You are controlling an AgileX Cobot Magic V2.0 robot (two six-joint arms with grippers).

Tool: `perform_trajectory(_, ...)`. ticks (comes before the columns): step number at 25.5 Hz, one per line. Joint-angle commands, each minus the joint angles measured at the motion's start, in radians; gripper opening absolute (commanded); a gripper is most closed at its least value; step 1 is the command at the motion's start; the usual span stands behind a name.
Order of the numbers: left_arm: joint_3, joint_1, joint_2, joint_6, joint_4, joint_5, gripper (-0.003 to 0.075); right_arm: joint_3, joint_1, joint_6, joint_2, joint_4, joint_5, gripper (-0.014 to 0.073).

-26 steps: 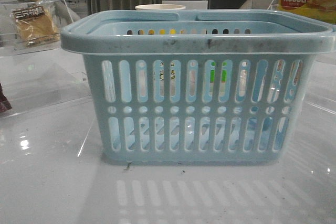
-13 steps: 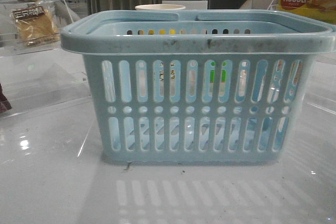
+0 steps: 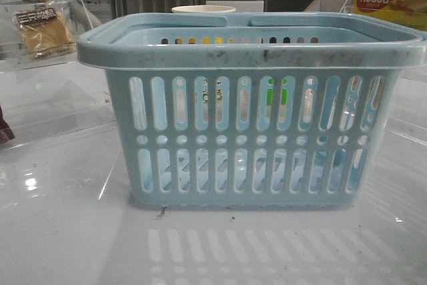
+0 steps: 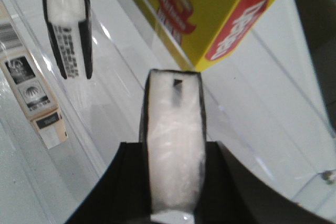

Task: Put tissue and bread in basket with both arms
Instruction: 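Close the right gripper on the tissue pack and lift it, then move the tissue pack over the blue basket and open the right gripper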

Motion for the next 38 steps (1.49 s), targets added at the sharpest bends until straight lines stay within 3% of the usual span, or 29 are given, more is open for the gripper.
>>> perform_trajectory(1,-0.027,-0.002,0.018,-0.001,-0.012,-0.077,0.0506,-0.038,0.026,-0.002,-0.127,0.003,-0.031,0.0176)
perform_trajectory(7,-0.027,-0.002,0.018,-0.001,-0.012,-0.077,0.0506,-0.038,0.158,-0.002,-0.304,0.06,0.06,0.0176)
perform_trajectory(14,-0.027,-0.002,0.018,-0.001,-0.012,-0.077,0.0506,-0.038,0.35,-0.002,-0.439,0.237,0.161,0.0176)
perform_trajectory(19,-0.027,-0.002,0.018,-0.001,-0.012,-0.077,0.0506,-0.036,0.497,-0.002,-0.434,0.305,0.236,0.0176)
perform_trajectory(25,-0.027,-0.002,0.018,-0.001,-0.012,-0.077,0.0506,-0.036,0.615,-0.002,-0.377,0.299,0.196,0.0178)
perform_trajectory(28,-0.027,-0.002,0.018,-0.001,-0.012,-0.077,0.0506,-0.036,0.62,-0.002,-0.335,0.299,0.179,0.0248)
perform_trajectory(33,-0.027,-0.002,0.018,-0.001,-0.012,-0.077,0.0506,-0.036,0.62,-0.002,-0.272,0.299,0.176,0.0498)
perform_trajectory(38,-0.027,-0.002,0.018,-0.001,-0.012,-0.077,0.0506,-0.036,0.62,-0.002,-0.292,0.299,0.185,0.0521)
